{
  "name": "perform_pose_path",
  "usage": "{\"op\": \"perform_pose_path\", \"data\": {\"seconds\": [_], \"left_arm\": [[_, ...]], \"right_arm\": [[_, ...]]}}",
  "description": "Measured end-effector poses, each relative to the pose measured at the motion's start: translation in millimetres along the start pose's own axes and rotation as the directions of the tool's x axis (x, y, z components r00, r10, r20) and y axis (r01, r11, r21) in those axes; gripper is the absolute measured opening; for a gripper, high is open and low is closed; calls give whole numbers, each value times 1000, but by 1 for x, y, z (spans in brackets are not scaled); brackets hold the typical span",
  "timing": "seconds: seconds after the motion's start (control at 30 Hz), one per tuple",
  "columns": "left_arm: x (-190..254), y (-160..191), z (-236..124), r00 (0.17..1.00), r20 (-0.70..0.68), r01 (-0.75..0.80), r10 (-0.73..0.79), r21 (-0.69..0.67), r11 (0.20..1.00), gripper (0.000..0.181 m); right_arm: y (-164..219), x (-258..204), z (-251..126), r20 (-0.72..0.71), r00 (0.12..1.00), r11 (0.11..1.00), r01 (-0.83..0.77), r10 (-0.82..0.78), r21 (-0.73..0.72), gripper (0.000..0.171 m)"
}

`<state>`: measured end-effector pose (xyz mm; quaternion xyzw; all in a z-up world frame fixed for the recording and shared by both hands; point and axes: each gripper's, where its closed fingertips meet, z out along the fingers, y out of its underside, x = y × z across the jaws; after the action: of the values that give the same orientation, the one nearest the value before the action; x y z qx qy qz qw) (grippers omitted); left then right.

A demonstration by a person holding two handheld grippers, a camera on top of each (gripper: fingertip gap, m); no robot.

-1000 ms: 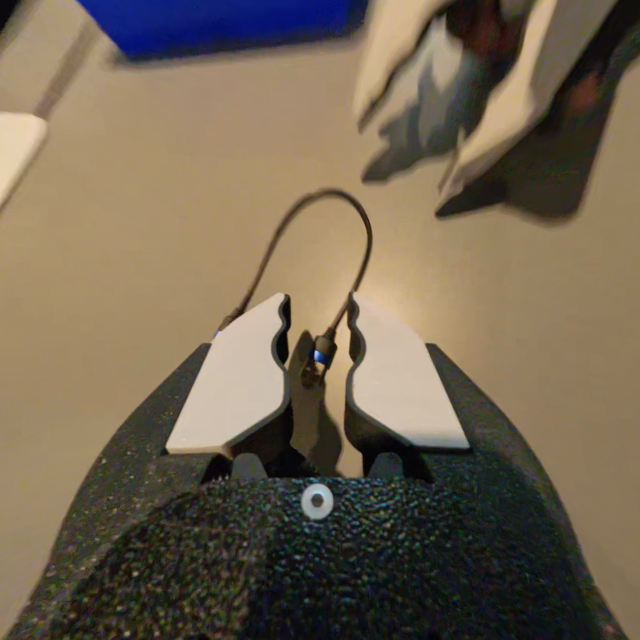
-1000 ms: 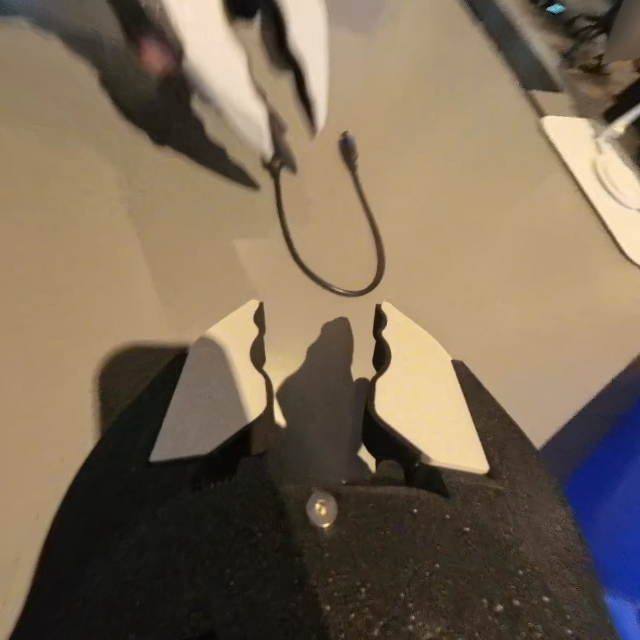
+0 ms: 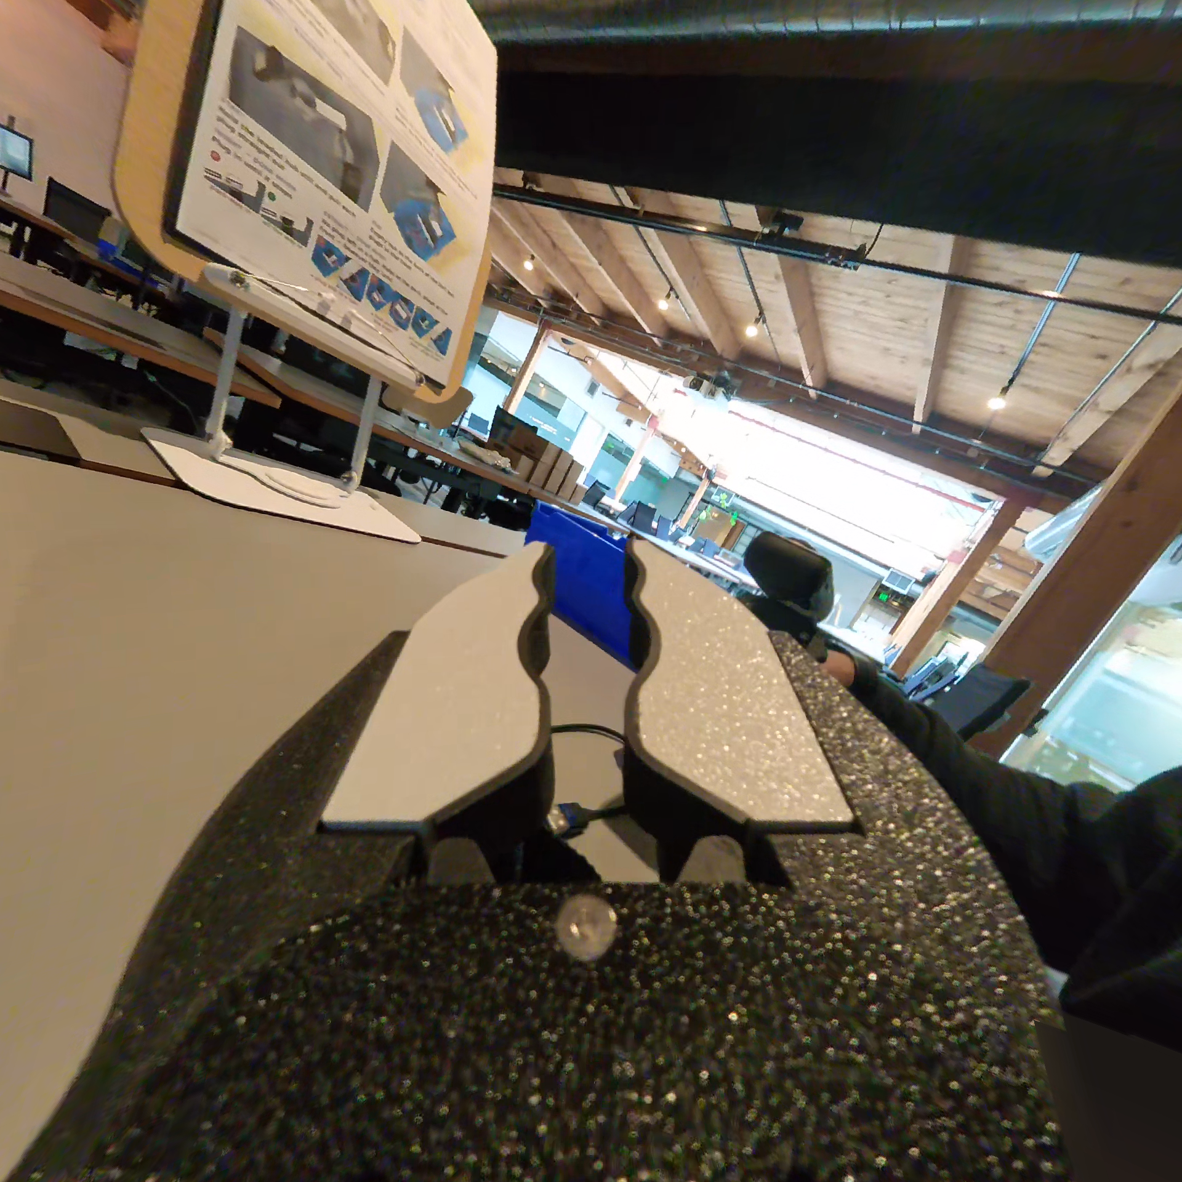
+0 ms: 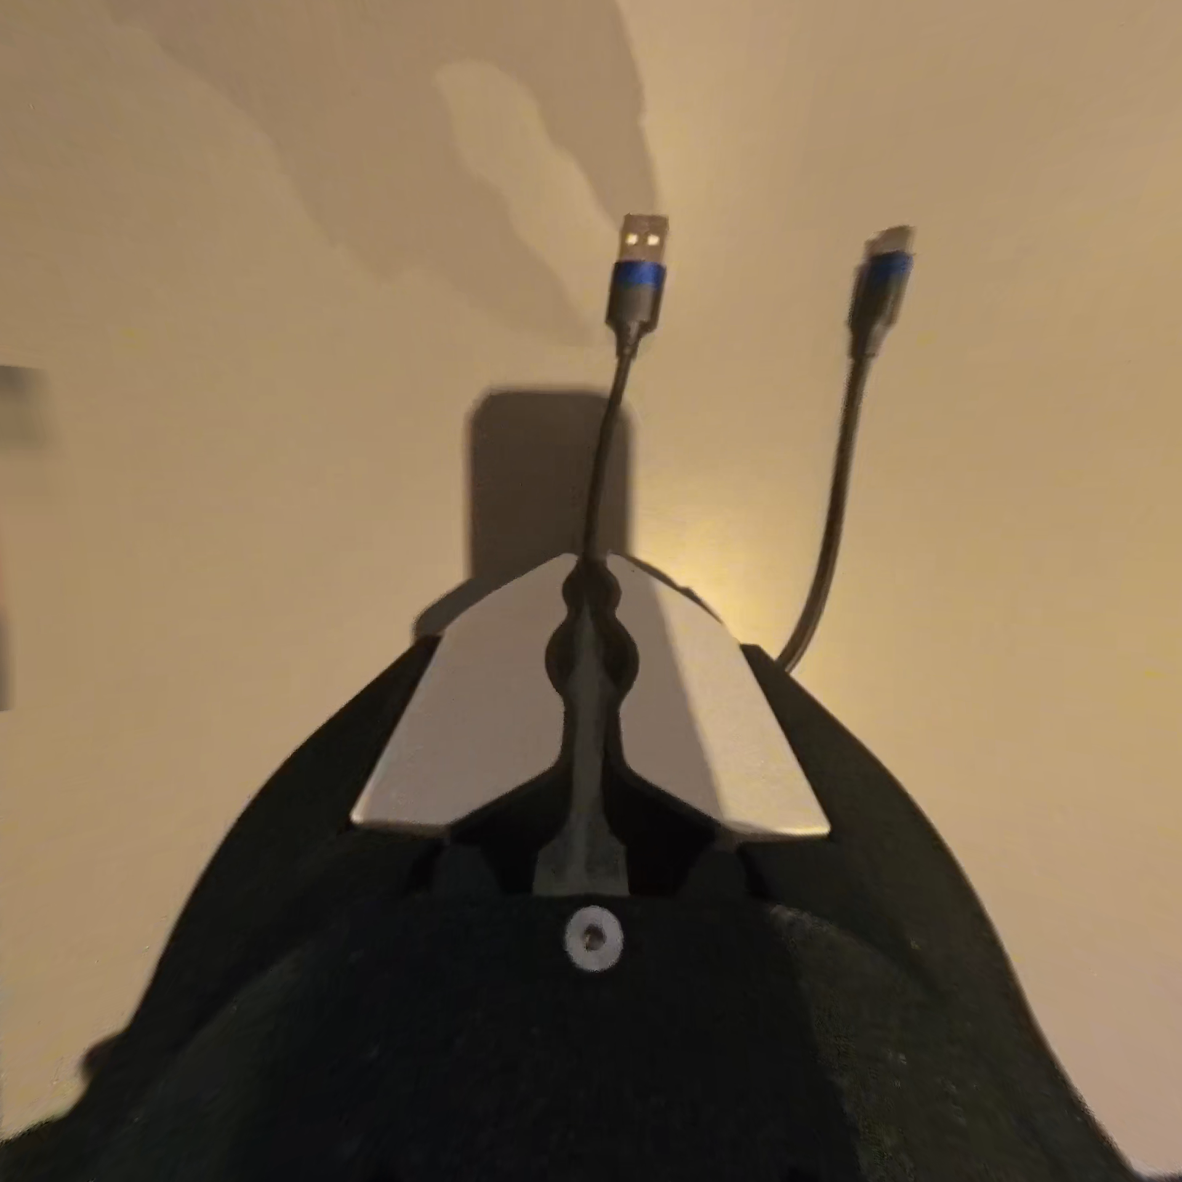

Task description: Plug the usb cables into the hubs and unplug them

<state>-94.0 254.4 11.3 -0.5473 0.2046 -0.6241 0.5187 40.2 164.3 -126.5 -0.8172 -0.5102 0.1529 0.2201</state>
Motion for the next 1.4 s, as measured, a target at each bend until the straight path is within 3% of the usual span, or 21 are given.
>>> {"op": "perform_pose_path", "data": {"seconds": [0.1,0.23,0.37,0.47,0.53,0.57,0.63,0.73,0.87,0.97,1.2,1.4], "left_arm": [[-4,-3,-1,1000,6,29,-29,16,999,19],[-5,-3,-1,999,8,32,-32,16,999,19],[-5,-3,-1,1000,11,29,-29,14,999,19],[-5,-3,-1,999,12,32,-32,16,999,19],[-5,-3,-1,999,12,32,-33,16,999,19],[-5,-3,-1,999,12,32,-32,14,999,19],[-5,-2,0,999,13,32,-32,8,999,19],[-5,0,1,999,12,30,-30,-2,1000,19],[-5,1,1,1000,12,23,-23,-11,1000,19],[-4,1,1,1000,10,19,-19,-8,1000,19],[-2,2,1,1000,-1,28,-28,-14,1000,19],[0,5,2,999,-9,34,-34,-29,999,19]], "right_arm": [[-14,18,-13,-106,993,992,-31,43,120,2],[-36,48,-63,-269,956,949,-32,121,313,0],[-51,77,-152,-468,844,844,35,262,535,0],[-42,93,-235,-586,698,733,128,412,668,0],[-27,97,-275,-589,640,670,151,494,727,0],[-22,96,-279,-554,664,659,121,502,742,0],[-12,91,-261,-466,737,683,8,490,730,0],[0,82,-198,-416,808,803,-114,418,585,0],[14,68,-104,-352,880,928,-213,319,307,31],[15,72,-65,-309,896,938,-251,318,237,36],[44,87,-43,-344,859,925,-365,379,109,40],[52,108,-68,-405,772,872,-440,489,215,41]]}}
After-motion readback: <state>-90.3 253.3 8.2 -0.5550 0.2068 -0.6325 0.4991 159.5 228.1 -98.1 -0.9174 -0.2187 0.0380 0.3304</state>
